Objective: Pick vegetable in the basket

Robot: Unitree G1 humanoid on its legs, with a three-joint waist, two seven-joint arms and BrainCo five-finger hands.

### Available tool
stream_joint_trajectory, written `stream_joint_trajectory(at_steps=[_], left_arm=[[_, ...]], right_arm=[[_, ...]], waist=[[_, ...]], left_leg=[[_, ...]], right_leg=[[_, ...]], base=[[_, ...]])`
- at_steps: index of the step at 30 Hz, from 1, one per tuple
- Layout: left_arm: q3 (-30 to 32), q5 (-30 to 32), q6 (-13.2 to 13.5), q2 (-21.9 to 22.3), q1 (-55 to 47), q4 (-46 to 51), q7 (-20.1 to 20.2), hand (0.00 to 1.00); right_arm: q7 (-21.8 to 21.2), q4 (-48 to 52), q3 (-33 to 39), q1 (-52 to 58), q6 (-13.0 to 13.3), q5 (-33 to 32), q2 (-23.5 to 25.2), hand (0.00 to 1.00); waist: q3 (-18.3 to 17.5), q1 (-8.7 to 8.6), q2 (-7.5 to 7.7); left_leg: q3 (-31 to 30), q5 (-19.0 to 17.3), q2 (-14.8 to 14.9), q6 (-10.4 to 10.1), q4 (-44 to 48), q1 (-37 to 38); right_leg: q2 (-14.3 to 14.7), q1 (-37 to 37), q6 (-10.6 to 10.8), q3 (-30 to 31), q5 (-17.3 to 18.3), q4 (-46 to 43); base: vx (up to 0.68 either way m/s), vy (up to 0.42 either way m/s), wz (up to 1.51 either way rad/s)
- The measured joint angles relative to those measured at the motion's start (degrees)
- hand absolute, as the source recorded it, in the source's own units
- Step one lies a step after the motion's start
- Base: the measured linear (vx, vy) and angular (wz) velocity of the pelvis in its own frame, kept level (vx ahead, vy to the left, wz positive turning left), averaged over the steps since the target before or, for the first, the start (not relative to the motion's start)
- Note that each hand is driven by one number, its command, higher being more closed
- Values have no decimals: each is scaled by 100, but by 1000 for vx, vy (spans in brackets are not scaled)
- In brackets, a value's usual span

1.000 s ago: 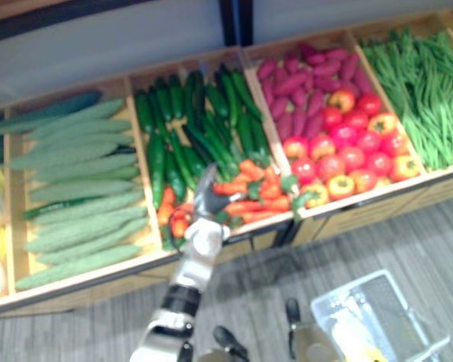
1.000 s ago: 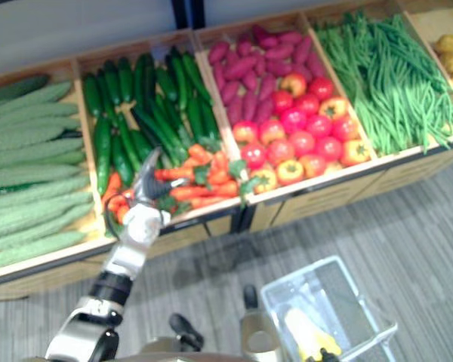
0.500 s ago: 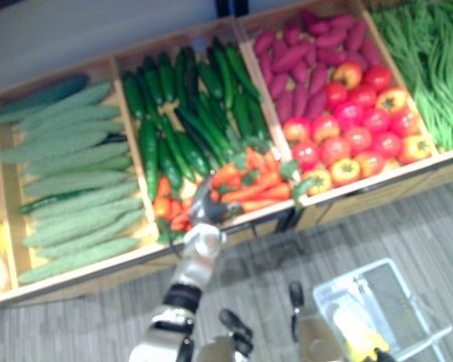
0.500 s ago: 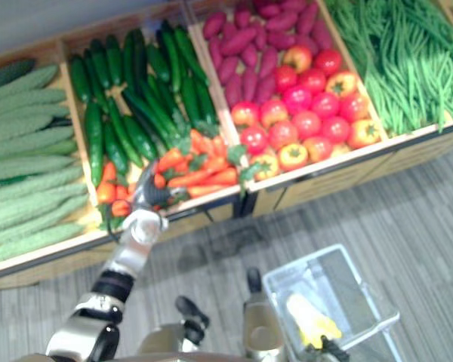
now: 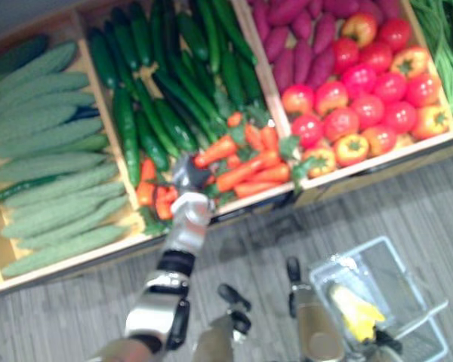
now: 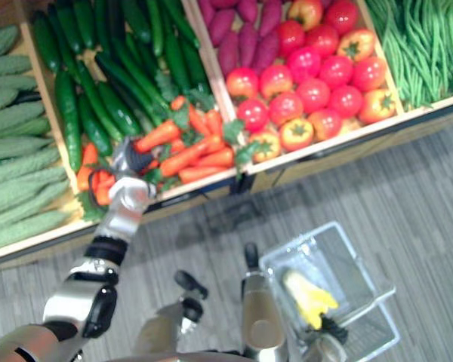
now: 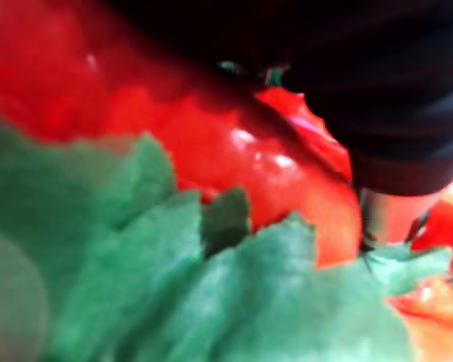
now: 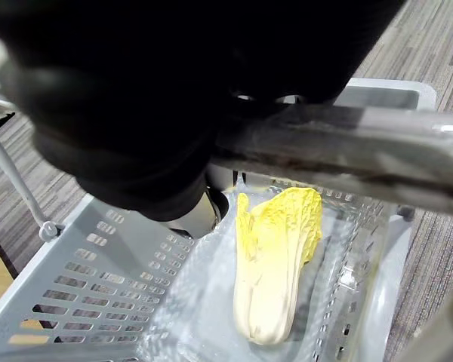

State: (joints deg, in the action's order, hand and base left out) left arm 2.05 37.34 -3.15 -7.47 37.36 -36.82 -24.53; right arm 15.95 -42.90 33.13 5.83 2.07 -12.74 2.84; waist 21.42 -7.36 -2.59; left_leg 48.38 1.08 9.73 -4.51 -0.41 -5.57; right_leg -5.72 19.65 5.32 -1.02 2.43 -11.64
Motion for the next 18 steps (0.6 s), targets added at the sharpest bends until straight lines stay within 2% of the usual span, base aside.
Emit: stream_joint_trajectory(at_steps=[6,18], left_arm=[[-202,-1,-117,7,13,84,-2,100],[-588,-2,-83,71,-689,1503,-53,100]], right_arm=[[1,-5,-61,1,13,-84,36,100],[-24,-143,-75,84,-5,-105,35,100]], waist=[[43,6,80],[-29,24,81]], left_leg=[[88,-1,8,-1,3,183],[-152,-6,94,-9,6,586]], right_leg=[[-6,-208,0,-48,0,53],[1,-904,-1,-418,1,291]], base=[[21,-22,-1],[-16,-36,10]])
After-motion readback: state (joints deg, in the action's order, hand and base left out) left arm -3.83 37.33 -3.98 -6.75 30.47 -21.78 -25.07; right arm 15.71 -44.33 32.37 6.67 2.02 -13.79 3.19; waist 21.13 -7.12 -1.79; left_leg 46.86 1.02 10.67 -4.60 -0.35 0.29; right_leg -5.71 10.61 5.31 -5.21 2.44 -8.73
